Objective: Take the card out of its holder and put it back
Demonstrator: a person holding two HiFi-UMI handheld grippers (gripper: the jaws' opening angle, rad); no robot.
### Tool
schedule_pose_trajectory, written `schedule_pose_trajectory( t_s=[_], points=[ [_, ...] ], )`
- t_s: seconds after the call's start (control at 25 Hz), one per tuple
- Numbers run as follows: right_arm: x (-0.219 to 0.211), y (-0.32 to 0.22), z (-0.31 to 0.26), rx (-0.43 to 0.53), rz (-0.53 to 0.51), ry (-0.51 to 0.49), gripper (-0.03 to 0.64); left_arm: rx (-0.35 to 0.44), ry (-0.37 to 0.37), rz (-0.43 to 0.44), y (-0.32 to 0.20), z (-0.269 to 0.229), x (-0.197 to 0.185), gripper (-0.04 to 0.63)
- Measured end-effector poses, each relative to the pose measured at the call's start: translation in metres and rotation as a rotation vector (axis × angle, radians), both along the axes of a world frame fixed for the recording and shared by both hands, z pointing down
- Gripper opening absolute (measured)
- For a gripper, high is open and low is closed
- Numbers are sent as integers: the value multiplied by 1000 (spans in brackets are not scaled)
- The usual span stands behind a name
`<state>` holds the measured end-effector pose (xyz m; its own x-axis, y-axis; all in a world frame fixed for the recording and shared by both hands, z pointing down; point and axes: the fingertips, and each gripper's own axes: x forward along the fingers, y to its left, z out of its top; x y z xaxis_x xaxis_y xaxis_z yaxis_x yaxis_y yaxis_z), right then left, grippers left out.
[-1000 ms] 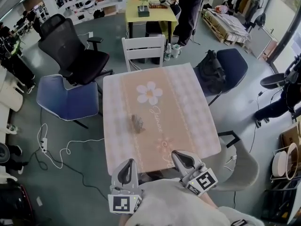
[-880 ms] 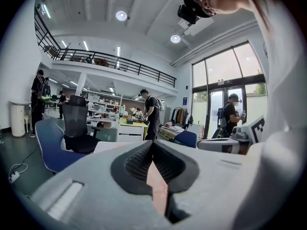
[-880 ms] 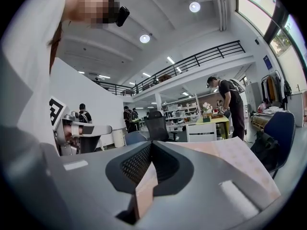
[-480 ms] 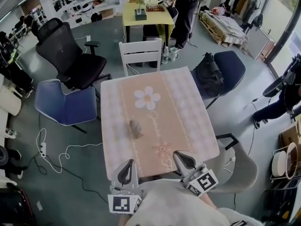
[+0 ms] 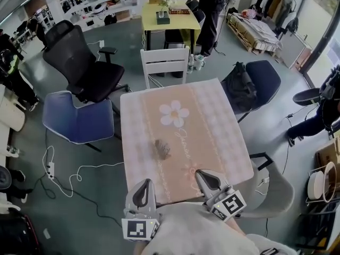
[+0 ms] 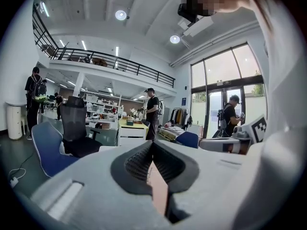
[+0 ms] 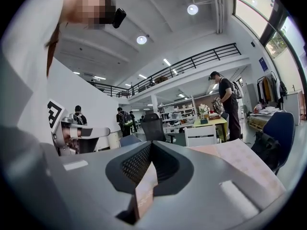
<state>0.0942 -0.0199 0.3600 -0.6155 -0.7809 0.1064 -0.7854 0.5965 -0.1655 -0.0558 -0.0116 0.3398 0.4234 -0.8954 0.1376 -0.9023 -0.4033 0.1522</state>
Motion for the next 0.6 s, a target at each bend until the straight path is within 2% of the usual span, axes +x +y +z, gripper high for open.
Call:
schedule_pose_trajectory(
  t_s=[0.36, 0.6],
  points=[
    [-30, -7, 6, 3, -7, -13, -2, -30, 16, 23, -11, 14, -23, 0],
    [-32, -15, 14, -14, 30, 5, -2, -37, 10, 24, -14, 18, -29, 0]
  ],
)
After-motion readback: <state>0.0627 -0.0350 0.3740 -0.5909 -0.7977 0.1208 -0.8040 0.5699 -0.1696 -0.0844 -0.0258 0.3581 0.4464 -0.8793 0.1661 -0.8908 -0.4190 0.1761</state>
